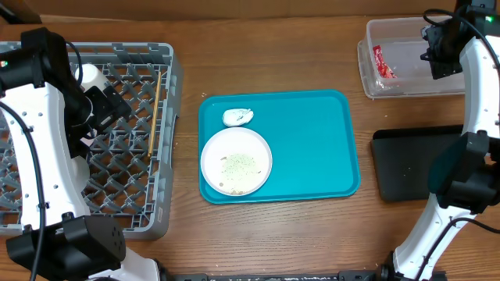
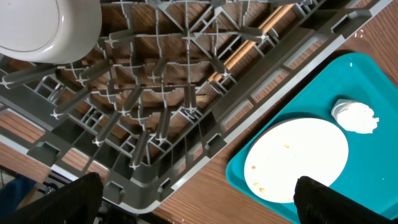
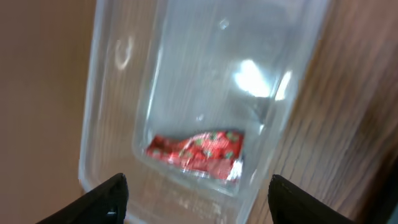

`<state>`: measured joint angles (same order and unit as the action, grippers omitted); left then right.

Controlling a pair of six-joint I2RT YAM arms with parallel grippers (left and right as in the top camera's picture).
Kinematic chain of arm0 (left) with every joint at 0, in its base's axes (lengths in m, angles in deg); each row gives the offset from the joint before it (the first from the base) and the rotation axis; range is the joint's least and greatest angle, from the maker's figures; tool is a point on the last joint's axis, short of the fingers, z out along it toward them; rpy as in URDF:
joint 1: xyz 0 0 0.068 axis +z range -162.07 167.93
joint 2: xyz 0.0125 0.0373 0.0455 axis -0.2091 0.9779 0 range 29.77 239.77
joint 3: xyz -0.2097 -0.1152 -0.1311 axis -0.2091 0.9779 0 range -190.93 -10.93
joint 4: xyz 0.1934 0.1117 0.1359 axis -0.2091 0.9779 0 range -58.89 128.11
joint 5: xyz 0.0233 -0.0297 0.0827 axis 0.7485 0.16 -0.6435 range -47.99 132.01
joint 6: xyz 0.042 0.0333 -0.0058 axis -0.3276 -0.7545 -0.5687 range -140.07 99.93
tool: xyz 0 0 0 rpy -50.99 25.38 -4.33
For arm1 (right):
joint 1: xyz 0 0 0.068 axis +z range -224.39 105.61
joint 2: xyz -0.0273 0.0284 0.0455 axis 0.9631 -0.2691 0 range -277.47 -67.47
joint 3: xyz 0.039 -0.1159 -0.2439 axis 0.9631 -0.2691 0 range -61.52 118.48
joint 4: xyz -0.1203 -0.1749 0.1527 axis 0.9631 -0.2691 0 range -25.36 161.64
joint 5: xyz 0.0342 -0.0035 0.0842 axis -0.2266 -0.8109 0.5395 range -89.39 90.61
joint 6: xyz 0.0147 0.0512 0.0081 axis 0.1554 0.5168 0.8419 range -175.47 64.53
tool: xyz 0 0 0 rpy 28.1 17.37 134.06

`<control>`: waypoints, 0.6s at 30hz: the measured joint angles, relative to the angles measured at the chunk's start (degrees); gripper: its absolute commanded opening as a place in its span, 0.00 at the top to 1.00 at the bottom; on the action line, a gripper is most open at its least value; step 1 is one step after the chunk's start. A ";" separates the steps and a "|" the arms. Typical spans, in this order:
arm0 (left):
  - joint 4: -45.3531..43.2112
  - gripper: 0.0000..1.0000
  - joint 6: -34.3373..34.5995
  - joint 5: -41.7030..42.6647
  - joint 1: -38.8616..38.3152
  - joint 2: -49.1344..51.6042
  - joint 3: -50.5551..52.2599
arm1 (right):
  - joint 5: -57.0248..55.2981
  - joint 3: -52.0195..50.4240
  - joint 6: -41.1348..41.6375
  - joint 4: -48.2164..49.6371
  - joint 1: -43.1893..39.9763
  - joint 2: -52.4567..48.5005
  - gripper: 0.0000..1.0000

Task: Sort waste into correct bins and load items into the dishwasher
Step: 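Carry the wrapper right and drop it into the clear bin, then move the right gripper back and grasp the white tissue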

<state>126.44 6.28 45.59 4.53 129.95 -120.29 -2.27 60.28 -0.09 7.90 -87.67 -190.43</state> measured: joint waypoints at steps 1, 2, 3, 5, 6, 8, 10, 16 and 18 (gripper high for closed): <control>0.00 0.00 0.00 0.02 0.00 -0.02 0.00 | 1.62 0.00 -2.60 0.31 0.22 0.48 0.26; 0.00 0.00 0.00 0.02 0.00 0.00 -0.02 | 3.23 -0.04 -5.33 0.72 0.50 1.14 0.26; 0.00 0.00 0.00 0.02 0.00 0.00 0.00 | 5.20 -0.11 -8.35 1.14 0.92 1.99 0.26; 0.00 0.00 0.00 0.02 0.00 -0.02 0.00 | 9.81 -0.11 -15.02 1.36 2.64 4.68 0.25; 0.00 0.00 0.00 0.02 0.00 0.00 0.00 | 12.07 -0.11 -18.01 1.18 3.91 6.25 0.24; 0.00 0.00 0.00 0.02 0.00 -0.02 0.00 | 16.52 -0.11 -23.28 0.44 7.13 9.44 0.22; 0.00 0.00 0.00 0.02 0.00 -0.02 0.00 | 20.83 -0.09 -28.30 -1.07 12.44 12.66 0.18; 0.00 0.00 0.00 0.02 0.00 -0.02 0.00 | 24.44 -0.87 -35.39 -0.74 29.62 12.90 0.09; 0.00 0.00 0.00 0.02 0.00 -0.02 0.00 | 22.75 -1.99 -36.24 1.03 34.49 10.95 0.06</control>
<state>126.44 6.28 45.61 4.53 129.93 -120.29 20.49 58.29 -36.33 8.93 -53.18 -179.48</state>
